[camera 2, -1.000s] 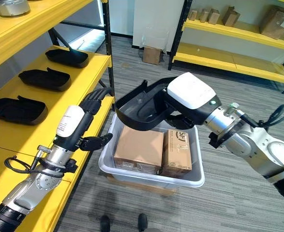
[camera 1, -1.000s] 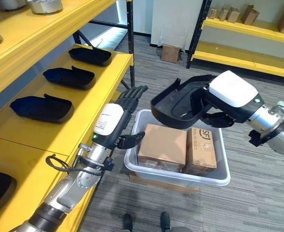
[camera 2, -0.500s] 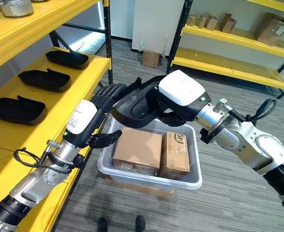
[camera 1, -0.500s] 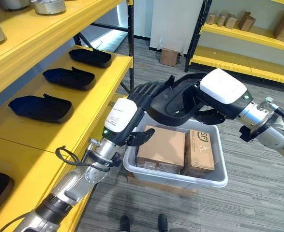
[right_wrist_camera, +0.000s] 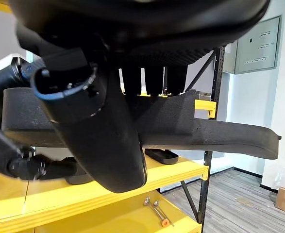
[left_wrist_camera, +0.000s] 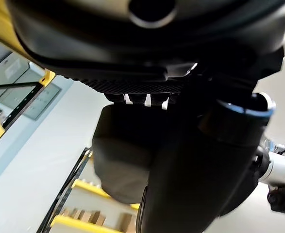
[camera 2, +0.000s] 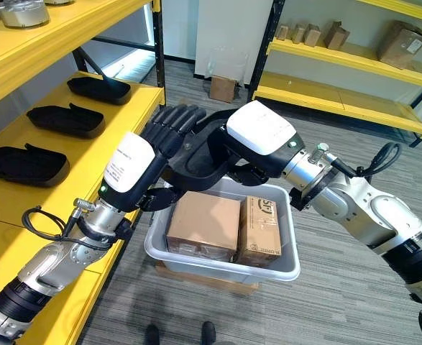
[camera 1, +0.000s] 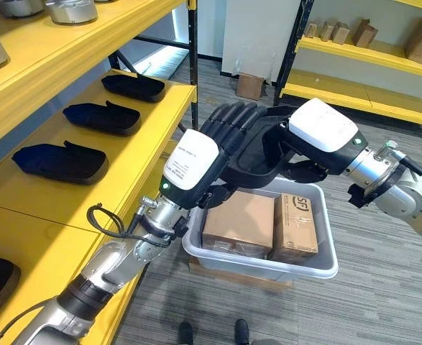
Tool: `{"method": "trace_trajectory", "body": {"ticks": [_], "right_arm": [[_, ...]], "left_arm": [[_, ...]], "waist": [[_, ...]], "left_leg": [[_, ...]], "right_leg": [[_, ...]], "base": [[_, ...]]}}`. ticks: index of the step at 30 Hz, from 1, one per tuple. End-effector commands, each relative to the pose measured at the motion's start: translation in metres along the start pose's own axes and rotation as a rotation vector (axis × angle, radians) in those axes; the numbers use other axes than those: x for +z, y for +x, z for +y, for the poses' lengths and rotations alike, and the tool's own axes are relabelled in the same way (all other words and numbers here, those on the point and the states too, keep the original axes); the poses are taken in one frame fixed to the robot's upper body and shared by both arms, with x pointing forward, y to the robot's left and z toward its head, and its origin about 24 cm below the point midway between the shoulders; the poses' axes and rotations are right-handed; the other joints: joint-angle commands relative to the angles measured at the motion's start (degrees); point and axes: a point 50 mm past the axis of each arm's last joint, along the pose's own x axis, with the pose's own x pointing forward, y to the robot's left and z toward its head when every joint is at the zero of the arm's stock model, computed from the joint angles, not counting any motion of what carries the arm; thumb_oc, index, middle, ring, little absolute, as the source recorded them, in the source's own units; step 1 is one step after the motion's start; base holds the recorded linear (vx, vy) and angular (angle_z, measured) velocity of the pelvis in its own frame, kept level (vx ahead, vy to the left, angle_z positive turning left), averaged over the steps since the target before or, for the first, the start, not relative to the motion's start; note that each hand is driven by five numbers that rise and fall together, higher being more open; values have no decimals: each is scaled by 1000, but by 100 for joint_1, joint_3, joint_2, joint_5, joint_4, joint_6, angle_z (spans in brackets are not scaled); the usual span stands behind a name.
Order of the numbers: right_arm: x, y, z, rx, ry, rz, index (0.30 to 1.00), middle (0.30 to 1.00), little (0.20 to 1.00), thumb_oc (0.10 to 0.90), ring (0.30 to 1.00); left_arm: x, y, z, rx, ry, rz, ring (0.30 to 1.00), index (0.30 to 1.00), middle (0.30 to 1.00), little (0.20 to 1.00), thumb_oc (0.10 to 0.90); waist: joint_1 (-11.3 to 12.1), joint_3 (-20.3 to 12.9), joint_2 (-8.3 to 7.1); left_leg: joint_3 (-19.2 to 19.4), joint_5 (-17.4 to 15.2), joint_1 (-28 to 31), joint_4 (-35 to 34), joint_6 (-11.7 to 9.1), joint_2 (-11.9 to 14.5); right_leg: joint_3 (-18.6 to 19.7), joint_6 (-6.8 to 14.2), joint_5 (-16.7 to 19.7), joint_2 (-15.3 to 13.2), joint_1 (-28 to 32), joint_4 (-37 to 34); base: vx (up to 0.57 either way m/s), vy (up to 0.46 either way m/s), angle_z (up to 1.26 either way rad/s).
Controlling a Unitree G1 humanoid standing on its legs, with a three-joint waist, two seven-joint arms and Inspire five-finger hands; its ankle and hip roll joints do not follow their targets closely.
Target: Move parts from the plastic box to the shelf.
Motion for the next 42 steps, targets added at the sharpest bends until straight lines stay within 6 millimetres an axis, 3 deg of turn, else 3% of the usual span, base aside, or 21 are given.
{"method": "trace_trajectory", "body": {"ticks": [1, 13, 14, 42], "right_arm": [[0, 26, -55, -290, -33, -39, 300, 300, 300, 400, 300], [1, 28, -55, -305, -31, -43, 300, 300, 300, 400, 300], [1, 29, -55, -303, -30, -44, 300, 300, 300, 400, 300], [-1, 23, -60, -340, -21, -22, 300, 300, 300, 400, 300]], "left_arm": [[29, 29, 16, 156, -16, -207, 1000, 1000, 1000, 1000, 900], [30, 30, 2, 95, -33, -205, 1000, 1000, 1000, 1000, 900], [28, 30, -1, 78, -33, -195, 300, 300, 300, 300, 400], [11, 25, 2, 147, -10, -83, 300, 300, 300, 300, 400]], "waist": [[43, -749, -107], [14, -735, -83], [9, -733, -78], [-4, -719, -73]], "left_leg": [[3, -466, 140, -53, -298, 531], [8, -469, 148, -53, -286, 525], [7, -470, 145, -53, -285, 525], [1, -511, 198, -53, -267, 511]], "right_leg": [[34, 589, -620, -479, 301, 238], [68, 581, -615, -476, 289, 238], [74, 578, -617, -476, 285, 243], [80, 559, -690, -478, 309, 303]], "base": [[0, 0, 0], [0, 0, 0], [0, 0, 0], [0, 0, 0]]}}
